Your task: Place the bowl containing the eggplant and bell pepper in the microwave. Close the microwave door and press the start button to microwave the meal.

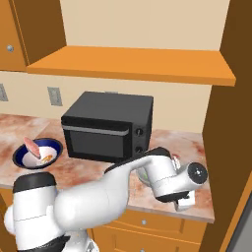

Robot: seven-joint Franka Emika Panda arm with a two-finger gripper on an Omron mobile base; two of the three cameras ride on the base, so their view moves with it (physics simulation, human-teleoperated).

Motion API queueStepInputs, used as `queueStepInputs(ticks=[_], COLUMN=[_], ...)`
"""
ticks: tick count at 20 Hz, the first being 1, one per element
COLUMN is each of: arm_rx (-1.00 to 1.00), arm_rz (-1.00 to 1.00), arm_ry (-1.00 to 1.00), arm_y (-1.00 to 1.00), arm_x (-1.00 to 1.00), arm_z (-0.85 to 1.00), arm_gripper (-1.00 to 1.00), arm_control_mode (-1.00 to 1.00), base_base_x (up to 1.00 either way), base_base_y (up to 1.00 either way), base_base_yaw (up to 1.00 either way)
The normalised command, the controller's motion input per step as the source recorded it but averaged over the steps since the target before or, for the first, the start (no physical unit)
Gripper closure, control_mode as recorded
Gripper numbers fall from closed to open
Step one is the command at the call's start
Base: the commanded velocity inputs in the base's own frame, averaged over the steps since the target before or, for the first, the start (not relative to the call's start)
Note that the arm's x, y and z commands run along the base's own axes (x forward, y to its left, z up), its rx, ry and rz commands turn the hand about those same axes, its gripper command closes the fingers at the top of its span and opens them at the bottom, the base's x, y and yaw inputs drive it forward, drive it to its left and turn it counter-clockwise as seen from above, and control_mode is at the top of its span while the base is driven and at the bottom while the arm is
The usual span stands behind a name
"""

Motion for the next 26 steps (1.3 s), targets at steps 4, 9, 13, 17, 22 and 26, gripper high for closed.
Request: queueStepInputs(ticks=[4,9,13,17,22,26], arm_rx=[-0.11,-0.03,0.02,0.09,0.09,0.09], arm_rz=[0.08,0.10,0.15,0.19,0.22,0.20], arm_ry=[-0.22,-0.16,-0.10,-0.12,-0.09,-0.01], arm_y=[0.68,0.47,0.24,0.16,0.27,0.44], arm_x=[-0.41,-0.44,-0.46,-0.63,-0.65,-0.32], arm_z=[0.62,0.84,1.00,0.99,0.84,0.62], arm_gripper=[1.00,1.00,1.00,1.00,1.00,1.00], arm_control_mode=[-1.00,-1.00,-1.00,-1.00,-1.00,-1.00], base_base_x=[0.00,0.00,0.00,0.00,0.00,0.00], base_base_y=[0.00,0.00,0.00,0.00,0.00,0.00], base_base_yaw=[0.00,0.00,0.00,0.00,0.00,0.00])
